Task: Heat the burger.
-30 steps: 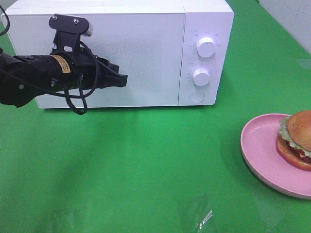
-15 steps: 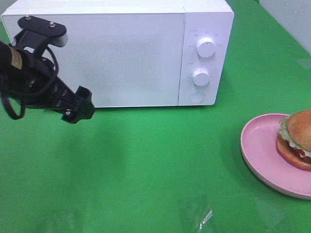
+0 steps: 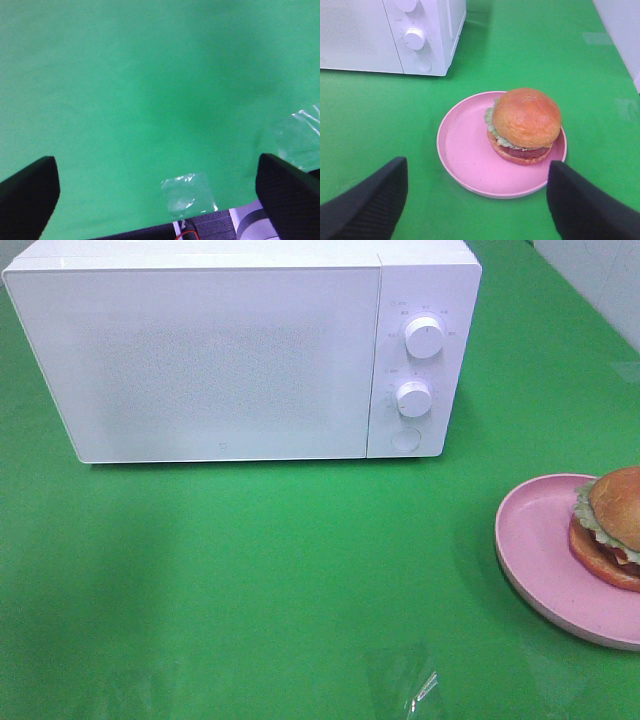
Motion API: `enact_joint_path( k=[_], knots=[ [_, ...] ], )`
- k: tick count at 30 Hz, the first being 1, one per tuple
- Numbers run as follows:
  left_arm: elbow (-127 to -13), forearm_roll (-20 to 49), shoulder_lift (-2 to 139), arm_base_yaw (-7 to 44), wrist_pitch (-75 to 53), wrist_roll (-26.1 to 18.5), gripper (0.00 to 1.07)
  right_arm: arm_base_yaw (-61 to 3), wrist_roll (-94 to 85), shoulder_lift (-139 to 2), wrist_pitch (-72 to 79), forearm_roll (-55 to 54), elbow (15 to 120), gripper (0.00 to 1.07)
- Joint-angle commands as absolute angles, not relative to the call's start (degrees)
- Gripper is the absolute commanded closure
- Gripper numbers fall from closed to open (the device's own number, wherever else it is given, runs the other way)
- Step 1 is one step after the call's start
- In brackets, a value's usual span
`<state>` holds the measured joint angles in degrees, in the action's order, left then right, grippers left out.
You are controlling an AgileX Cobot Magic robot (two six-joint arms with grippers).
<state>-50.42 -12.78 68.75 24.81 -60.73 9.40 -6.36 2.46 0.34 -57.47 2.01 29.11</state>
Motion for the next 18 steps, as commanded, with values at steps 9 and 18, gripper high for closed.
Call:
enact_joint_path(
  k=[9,18],
  knots=[
    [-48.76,-2.06,54.77,3.55,-66.18,0.52,0.06,-5.96,1.66,1.66,-57.52,2.01,29.05,0.32],
    [-39.36,-1.32,40.91,2.98,-65.15,-0.92,0.06,-5.96,1.66,1.66,-57.52,2.01,29.05,0.32]
  ],
)
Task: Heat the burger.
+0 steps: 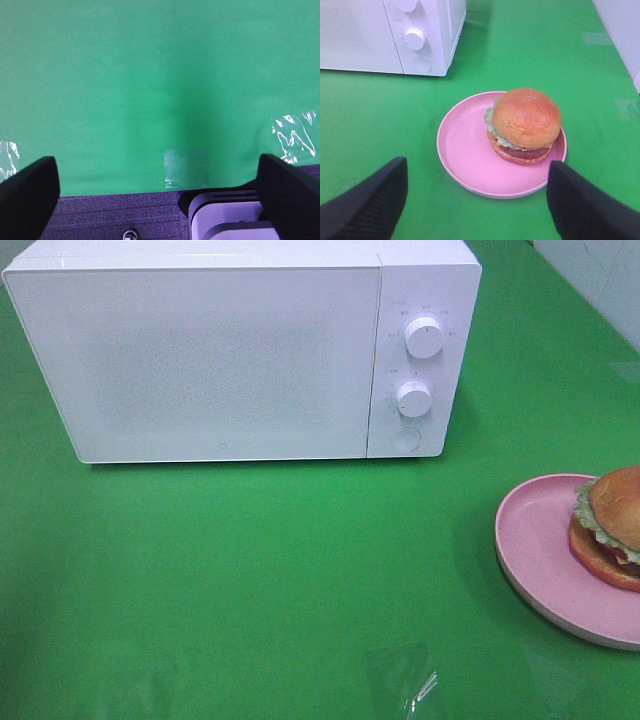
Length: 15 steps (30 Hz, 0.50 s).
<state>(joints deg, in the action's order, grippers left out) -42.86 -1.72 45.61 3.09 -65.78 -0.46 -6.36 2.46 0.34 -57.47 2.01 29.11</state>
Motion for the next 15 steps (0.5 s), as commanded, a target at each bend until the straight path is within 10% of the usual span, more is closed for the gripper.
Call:
enact_joint_path(
  k=[1,15],
  knots=[
    [-36.73,-1.32,36.61,2.98,-64.17,-0.92,0.06,-5.96,1.66,1.66,-57.52,2.01,29.05,0.32],
    [-28.65,-1.89,13.75,2.92,-59.53,-2.98,0.06,-5.96,1.66,1.66,-57.52,2.01,29.05,0.32]
  ],
)
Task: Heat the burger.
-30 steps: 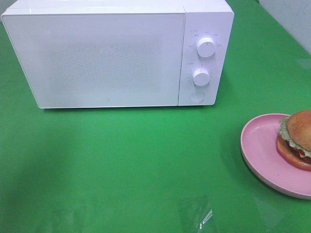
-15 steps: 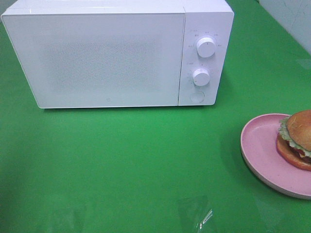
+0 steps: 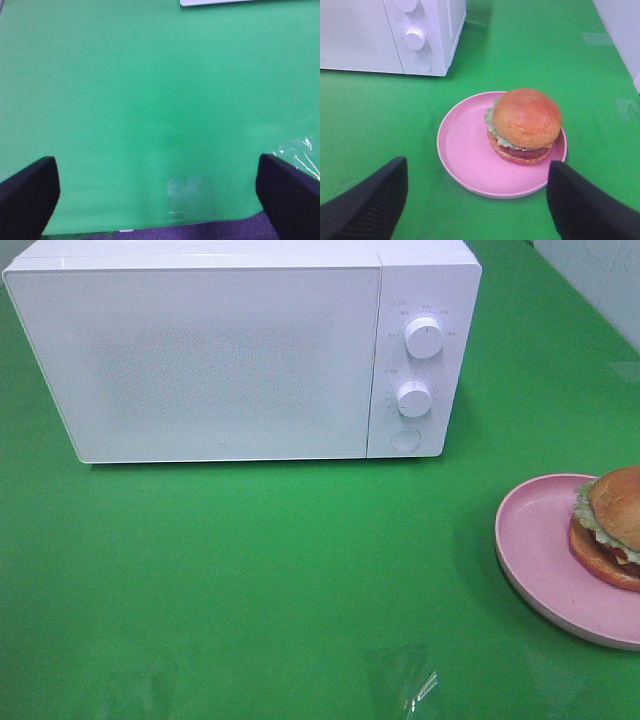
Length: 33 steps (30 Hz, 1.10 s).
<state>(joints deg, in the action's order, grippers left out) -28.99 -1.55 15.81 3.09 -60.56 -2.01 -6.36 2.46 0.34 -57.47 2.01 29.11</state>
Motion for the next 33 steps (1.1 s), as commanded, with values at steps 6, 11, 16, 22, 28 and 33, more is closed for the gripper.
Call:
enact_joint_path(
  k=[6,11,16,22,28,33],
  knots=[
    [-28.65,0.0,5.84,2.92,-59.53,-3.32,0.06,-5.96,1.66,1.66,-57.52,2.01,29.05,0.32],
    [-28.65,0.0,-0.06,2.64,-59.47,-3.32,0.06,-5.96,1.66,1.66,-57.52,2.01,29.05,0.32],
    [-28.65,0.0,-1.49,2.52,-59.42,-3.38,0.06,-5.96,1.66,1.66,-57.52,2.01,29.05,0.32],
    [-28.59,0.0,-1.72,-2.23,-59.42,-3.32,0.06,-5.96,1.66,1.15,-57.47,2.01,29.05,0.32],
    [-28.59,0.0,-1.72,-2.35,-59.42,-3.32,0.06,-5.96,1.66,1.15,-57.47,2.01,29.05,0.32],
    [-28.59,0.0,-1.72,-2.35,-59.42,-3.32,0.06,-5.96,1.66,1.15,-57.47,2.01,29.05,0.32]
  ],
)
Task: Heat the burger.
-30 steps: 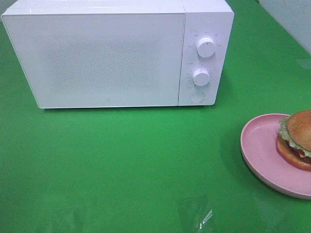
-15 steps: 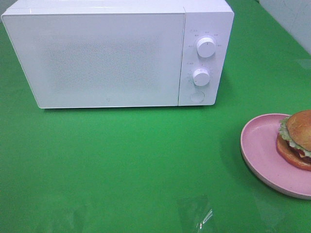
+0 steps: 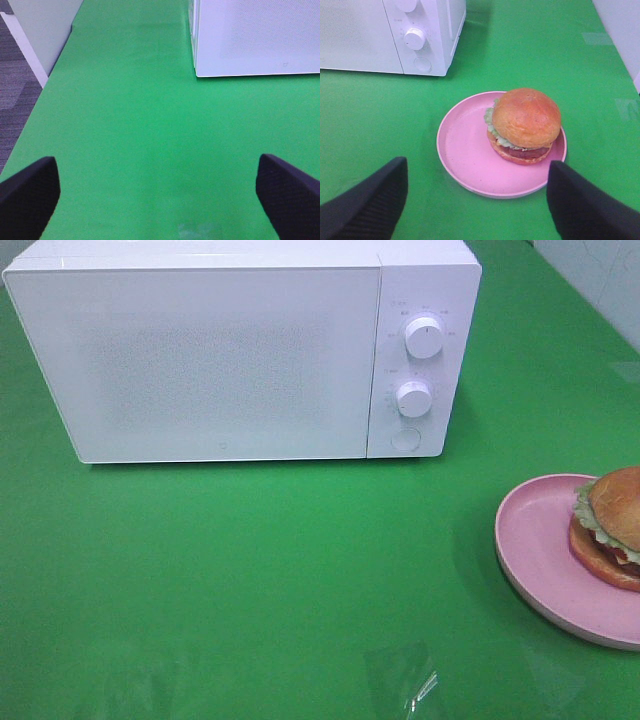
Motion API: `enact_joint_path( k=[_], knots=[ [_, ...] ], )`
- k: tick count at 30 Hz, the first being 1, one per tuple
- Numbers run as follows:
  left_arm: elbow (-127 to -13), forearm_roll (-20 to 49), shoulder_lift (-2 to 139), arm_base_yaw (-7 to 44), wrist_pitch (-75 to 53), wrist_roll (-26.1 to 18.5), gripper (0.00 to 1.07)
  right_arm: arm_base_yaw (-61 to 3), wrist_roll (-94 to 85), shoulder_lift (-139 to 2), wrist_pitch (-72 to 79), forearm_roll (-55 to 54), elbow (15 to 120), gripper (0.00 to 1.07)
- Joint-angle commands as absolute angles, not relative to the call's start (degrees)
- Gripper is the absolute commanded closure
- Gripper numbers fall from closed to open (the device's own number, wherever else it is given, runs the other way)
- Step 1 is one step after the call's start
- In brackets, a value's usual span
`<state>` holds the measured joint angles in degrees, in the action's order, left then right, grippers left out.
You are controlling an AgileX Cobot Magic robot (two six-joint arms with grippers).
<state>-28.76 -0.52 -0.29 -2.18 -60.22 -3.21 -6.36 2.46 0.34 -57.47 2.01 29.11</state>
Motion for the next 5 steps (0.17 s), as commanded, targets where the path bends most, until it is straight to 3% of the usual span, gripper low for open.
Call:
enact_joint_path(
  k=[1,5],
  knots=[
    [-28.59,0.0,-1.72,-2.35,-59.42,-3.32,0.06,-5.96,1.66,1.15,-57.47,2.01,29.05,0.32],
    [-28.59,0.0,-1.72,-2.35,-59.42,-3.32,0.06,-5.96,1.66,1.15,-57.47,2.01,29.05,0.32]
  ],
)
